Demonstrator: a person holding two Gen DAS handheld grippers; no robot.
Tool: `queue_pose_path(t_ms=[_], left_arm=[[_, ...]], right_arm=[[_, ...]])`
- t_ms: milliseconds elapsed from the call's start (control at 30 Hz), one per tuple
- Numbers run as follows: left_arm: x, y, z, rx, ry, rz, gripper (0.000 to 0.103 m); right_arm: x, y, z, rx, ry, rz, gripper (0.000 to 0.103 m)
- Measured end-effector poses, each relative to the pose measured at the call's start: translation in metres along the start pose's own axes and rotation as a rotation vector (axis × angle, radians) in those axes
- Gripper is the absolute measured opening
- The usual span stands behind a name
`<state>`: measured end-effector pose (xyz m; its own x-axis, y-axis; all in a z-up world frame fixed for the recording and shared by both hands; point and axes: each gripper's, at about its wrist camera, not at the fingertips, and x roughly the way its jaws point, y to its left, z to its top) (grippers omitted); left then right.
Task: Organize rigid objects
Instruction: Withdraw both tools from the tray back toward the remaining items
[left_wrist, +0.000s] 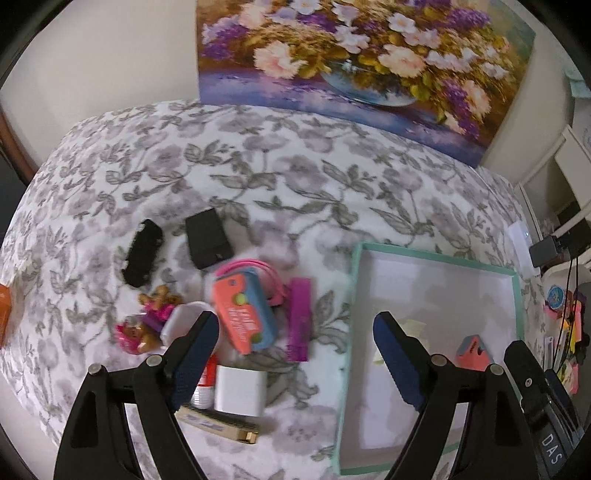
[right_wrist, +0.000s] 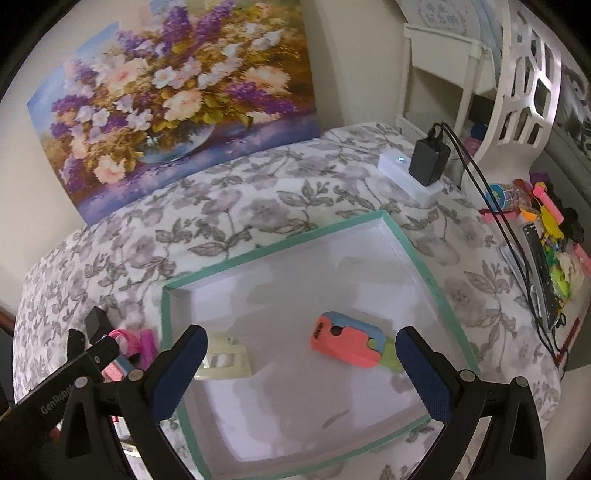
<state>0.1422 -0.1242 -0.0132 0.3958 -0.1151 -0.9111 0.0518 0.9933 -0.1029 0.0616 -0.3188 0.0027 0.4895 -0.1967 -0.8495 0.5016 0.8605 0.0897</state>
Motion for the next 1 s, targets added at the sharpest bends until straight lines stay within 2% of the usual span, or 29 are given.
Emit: queue_pose_path(t_ms=[200,367,533,1000], left_arm=[[-0.020,0.032,0.011,-0.026,-0.042,0.044,0.086],[-0.041,0.069,0.016,-0.091,-0.089,0.076,0.086],[-0.057,0.103,0.015,-0.153,-0.122,0.099,0.086],[-0.059,0.163,0.003,-0.264,-0.105,0.127,0.086]], right_arm=[[-0.010,0.022,-0.004,-0.026,-0.001,0.045,0.103],[-0.019,0.050,-0.009,-0.056,0.003,0.115,0.103],[-0.025,0.076,-0.016,-0.100,0.001,0.140,0.103],[-0.015,0.134,-0.038,-0.196,0.069,0.229,0.103]])
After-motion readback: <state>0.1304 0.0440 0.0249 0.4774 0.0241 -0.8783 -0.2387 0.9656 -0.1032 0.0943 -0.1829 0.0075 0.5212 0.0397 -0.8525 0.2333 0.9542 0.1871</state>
